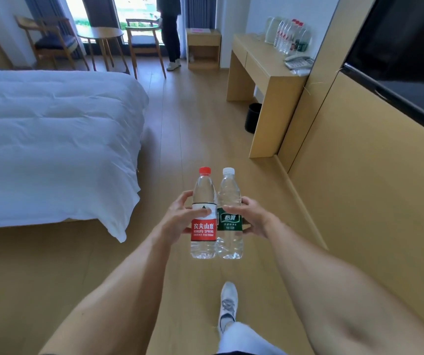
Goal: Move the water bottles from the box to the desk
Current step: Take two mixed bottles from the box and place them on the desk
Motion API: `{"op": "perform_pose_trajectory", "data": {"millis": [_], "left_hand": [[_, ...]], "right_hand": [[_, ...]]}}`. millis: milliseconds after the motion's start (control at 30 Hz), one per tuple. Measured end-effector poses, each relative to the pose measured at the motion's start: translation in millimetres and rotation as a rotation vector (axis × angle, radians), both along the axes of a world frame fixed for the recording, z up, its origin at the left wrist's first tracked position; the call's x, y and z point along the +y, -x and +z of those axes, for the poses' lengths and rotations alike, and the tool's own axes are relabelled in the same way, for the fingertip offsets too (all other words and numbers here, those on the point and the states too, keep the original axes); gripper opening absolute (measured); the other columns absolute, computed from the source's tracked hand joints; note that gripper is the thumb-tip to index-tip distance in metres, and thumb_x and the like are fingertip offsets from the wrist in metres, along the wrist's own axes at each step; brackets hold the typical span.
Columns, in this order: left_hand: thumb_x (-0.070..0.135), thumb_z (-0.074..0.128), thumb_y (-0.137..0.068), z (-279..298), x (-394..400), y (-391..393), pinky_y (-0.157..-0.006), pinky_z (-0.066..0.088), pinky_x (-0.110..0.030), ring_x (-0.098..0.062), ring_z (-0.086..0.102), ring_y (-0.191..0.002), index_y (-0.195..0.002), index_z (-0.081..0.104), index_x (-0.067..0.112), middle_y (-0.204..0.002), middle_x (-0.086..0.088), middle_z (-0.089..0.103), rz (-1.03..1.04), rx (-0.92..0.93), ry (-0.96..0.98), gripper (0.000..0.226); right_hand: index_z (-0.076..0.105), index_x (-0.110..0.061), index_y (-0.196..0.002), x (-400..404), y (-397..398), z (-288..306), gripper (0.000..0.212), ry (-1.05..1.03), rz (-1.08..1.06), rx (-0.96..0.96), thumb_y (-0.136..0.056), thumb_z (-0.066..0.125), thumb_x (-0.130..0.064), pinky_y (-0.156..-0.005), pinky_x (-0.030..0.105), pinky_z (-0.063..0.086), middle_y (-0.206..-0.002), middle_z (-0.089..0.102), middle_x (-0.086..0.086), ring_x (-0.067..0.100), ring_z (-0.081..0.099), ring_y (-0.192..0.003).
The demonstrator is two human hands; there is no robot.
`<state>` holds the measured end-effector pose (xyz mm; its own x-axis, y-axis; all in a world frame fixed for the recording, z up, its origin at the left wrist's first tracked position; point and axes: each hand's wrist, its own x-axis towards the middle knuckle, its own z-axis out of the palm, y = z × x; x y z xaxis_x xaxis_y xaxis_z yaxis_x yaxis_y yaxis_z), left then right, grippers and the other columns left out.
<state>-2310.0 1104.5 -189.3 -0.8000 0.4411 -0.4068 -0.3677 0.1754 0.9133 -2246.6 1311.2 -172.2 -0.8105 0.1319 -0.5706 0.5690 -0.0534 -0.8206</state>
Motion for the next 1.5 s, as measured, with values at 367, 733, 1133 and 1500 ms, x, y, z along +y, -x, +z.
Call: {"op": "perform_pose_trajectory", "data": {"millis": [367, 733, 1133, 1500], "left_hand": [[0.013, 0.081, -0.081, 14.4, 80.3, 180.3, -0.076, 0.062, -0.045, -0.03, 0.075, -0.091, -0.142, 0.041, 0.032, -0.11, -0.015, 0.071, 0.1, -0.003, 0.061, 0.076], [0.012, 0.079, -0.082, 17.3, 136.7, 313.1, -0.077, 0.061, -0.044, -0.032, 0.072, -0.098, -0.144, 0.037, 0.031, -0.117, -0.018, 0.067, 0.099, -0.009, 0.051, 0.077], [0.01, 0.08, -0.081, -10.3, 192.8, 526.8, -0.069, 0.062, -0.041, -0.027, 0.076, -0.087, -0.139, 0.041, 0.033, -0.109, -0.016, 0.071, -0.016, -0.046, 0.019, 0.074], [0.012, 0.081, -0.08, 1.3, 226.0, 713.6, -0.069, 0.061, -0.041, -0.029, 0.075, -0.087, -0.136, 0.046, 0.031, -0.108, -0.017, 0.071, -0.136, -0.017, 0.005, 0.069]], "right_hand": [[0.053, -0.014, -0.126, 84.6, 197.2, 6.2, 0.051, 0.038, 0.115, 0.013, -0.084, 0.079, -0.023, -0.08, 0.048, 0.057, -0.114, 0.069, 0.012, 0.028, 0.068, -0.1], [0.053, -0.011, -0.126, 141.5, 334.8, 9.0, 0.049, 0.027, 0.137, 0.004, -0.085, 0.077, -0.02, -0.085, 0.052, 0.056, -0.116, 0.068, 0.014, 0.031, 0.067, -0.104], [0.056, -0.022, -0.112, 187.5, 515.9, -5.8, 0.039, -0.001, -0.029, -0.036, -0.081, 0.081, -0.022, -0.077, 0.047, 0.058, -0.111, 0.07, 0.008, 0.026, 0.069, -0.098], [0.058, -0.023, -0.115, 212.9, 675.3, 8.8, 0.04, -0.016, -0.147, -0.019, -0.082, 0.08, -0.024, -0.07, 0.043, 0.056, -0.109, 0.071, 0.007, 0.023, 0.069, -0.096]]}}
